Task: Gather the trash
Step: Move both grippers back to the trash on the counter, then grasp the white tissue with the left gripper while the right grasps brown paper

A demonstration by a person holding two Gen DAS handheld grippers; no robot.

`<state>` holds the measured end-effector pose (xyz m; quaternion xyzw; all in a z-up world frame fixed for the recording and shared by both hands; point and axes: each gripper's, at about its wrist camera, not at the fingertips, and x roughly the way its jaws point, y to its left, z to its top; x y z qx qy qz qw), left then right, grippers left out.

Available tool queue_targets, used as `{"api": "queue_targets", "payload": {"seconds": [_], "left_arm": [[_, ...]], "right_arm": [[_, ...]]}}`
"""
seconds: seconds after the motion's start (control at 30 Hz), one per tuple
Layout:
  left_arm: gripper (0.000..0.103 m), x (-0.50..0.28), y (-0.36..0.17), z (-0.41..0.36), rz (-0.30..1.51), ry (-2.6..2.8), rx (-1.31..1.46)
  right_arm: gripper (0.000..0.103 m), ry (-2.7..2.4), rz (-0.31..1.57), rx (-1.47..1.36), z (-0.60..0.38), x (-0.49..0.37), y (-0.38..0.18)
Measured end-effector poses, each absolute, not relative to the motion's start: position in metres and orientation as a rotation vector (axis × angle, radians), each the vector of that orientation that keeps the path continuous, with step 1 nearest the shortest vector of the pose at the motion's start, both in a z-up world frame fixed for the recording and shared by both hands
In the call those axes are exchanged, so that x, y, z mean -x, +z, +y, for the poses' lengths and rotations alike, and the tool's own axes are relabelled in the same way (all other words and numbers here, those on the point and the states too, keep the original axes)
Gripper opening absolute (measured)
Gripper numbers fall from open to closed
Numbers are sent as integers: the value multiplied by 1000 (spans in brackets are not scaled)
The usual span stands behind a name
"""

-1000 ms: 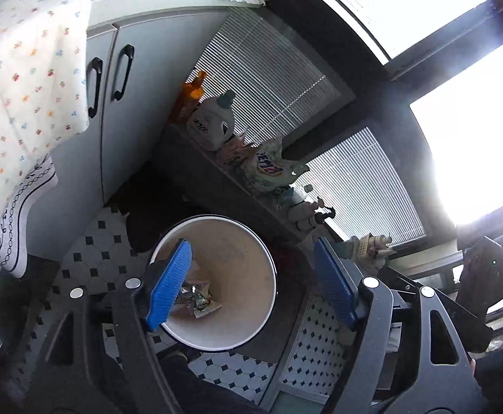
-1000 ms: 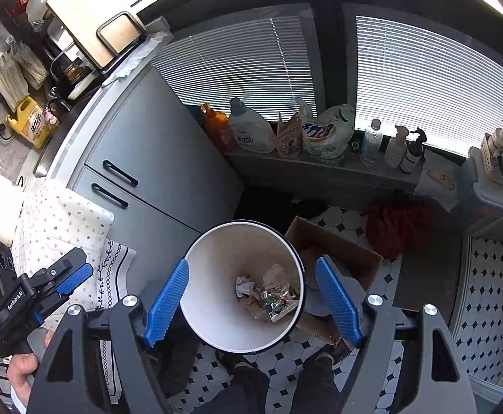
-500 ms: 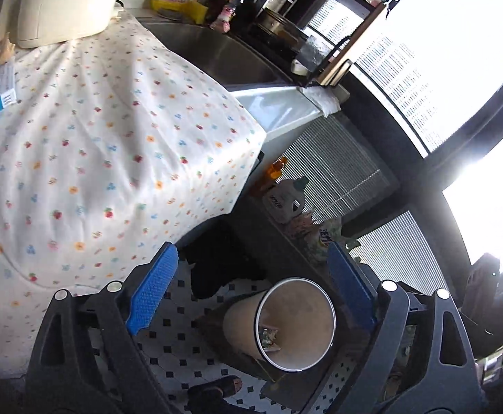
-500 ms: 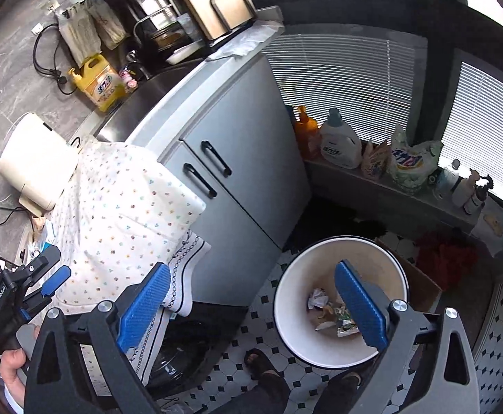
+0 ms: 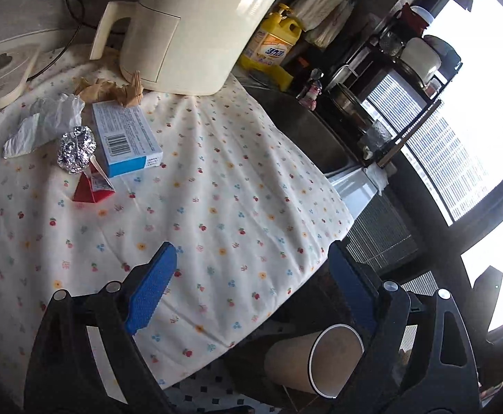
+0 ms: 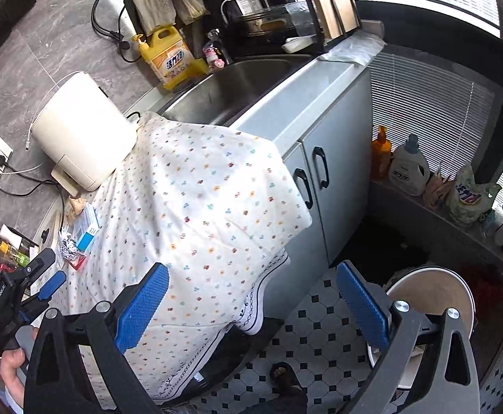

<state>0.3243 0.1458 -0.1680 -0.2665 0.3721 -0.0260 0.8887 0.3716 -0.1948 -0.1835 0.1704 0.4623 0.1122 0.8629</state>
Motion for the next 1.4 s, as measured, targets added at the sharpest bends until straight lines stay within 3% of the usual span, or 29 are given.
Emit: {"api": "queue_targets", "payload": {"seconds": [0.5, 1.03, 1.07, 1.1, 1.2, 1.4], "left_arm": [[83, -336, -187, 294, 731, 149, 661], [83, -393, -223, 335, 852, 211, 544], [74, -390, -223, 337, 842, 213, 554], [53, -388, -223, 339, 843, 218, 562], [17, -377, -229, 352, 844, 231, 642], [9, -343, -218, 372, 775, 237, 698]], "right_arm": [[95, 275, 980, -291, -98, -399, -183], [95, 246, 998, -233, -64, -412, -176], [95, 258, 995, -221, -59, -411, -175], [95, 267, 993, -209, -55, -412, -174], [95, 288, 1002, -201, -46, -416, -175], [95, 371, 1005, -179, -13, -426, -174]]}}
